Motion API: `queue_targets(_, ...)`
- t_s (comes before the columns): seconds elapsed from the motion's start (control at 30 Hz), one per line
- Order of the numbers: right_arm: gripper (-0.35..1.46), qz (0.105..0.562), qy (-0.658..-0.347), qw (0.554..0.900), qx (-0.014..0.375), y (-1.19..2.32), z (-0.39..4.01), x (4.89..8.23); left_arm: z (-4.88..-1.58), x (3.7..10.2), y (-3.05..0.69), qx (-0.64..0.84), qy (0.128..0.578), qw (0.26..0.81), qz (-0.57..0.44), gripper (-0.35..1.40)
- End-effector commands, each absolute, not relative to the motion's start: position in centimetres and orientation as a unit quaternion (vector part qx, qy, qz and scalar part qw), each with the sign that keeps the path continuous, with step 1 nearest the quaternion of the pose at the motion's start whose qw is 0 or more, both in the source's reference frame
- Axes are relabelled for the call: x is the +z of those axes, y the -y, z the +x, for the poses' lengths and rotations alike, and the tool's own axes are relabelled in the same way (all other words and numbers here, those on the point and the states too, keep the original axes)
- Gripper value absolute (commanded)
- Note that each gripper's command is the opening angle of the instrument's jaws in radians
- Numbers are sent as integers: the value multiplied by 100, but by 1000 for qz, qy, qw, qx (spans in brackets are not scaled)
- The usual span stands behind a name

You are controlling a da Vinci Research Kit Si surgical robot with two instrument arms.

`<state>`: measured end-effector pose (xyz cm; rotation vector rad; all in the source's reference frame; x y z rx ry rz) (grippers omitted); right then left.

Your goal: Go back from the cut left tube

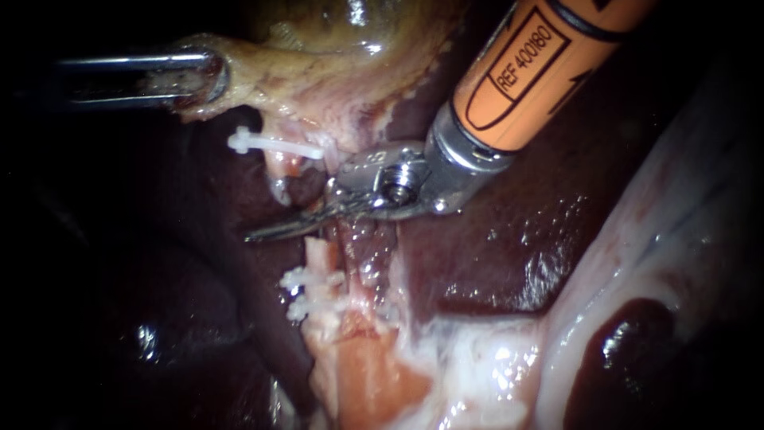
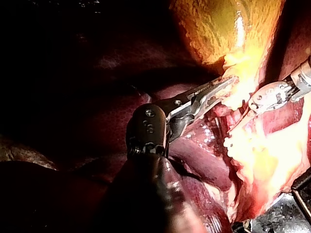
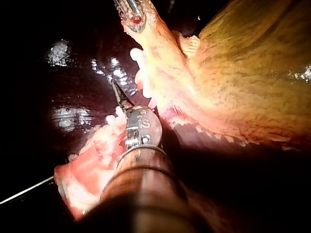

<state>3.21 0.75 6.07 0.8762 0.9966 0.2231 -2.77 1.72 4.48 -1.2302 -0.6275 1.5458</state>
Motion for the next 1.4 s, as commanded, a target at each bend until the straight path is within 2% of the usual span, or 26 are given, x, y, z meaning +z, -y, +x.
queue_targets(0.03, -35, 406, -463, 781, 104, -75, 322, 608, -277, 448, -172, 642, 260, 509, -511, -35)
queue_targets(0.07, -35, 406, -464, 780, 104, -75, 322, 608, -277, 448, -172, 642, 260, 509, -511, -35)
queue_targets(0.13, 64, 393, -476, 778, 118, -74, 323, 607, -277, 448, -172, 642, 260, 509, -511, -35)
queue_targets(0.17, 108, 381, -481, 779, 129, -74, 324, 607, -277, 448, -172, 642, 260, 509, -511, -35)
queue_targets(0.2, 129, 366, -488, 779, 145, -74, 325, 607, -277, 448, -172, 642, 260, 509, -511, -35)
queue_targets(0.23, 136, 355, -492, 779, 158, -74, 326, 606, -277, 448, -172, 642, 260, 509, -511, -35)
queue_targets(0.3, 143, 344, -494, 778, 178, -73, 327, 604, -276, 448, -172, 642, 260, 509, -511, -35)
queue_targets(0.4, 143, 353, -488, 776, 187, -72, 328, 602, -276, 449, -172, 642, 260, 509, -511, -35)
queue_targets(0.6, 145, 352, -496, 778, 160, -68, 322, 598, -276, 450, -172, 642, 260, 509, -511, -35)
queue_targets(0.83, 145, 236, -512, 808, 170, -56, 270, 560, -275, 449, -172, 642, 261, 509, -511, -35)
queue_targets(0.93, 145, 208, -502, 822, 169, -58, 239, 542, -274, 449, -172, 642, 261, 508, -511, -35)
queue_targets(1.07, 145, 186, -473, 849, 148, -67, 195, 525, -274, 449, -172, 642, 261, 508, -511, -35)
queue_targets(1.27, 145, 175, -444, 867, 143, -72, 150, 520, -274, 449, -172, 642, 261, 508, -511, -35)
queue_targets(1.4, 145, 177, -444, 866, 143, -71, 141, 524, -275, 450, -172, 642, 261, 509, -511, -35)
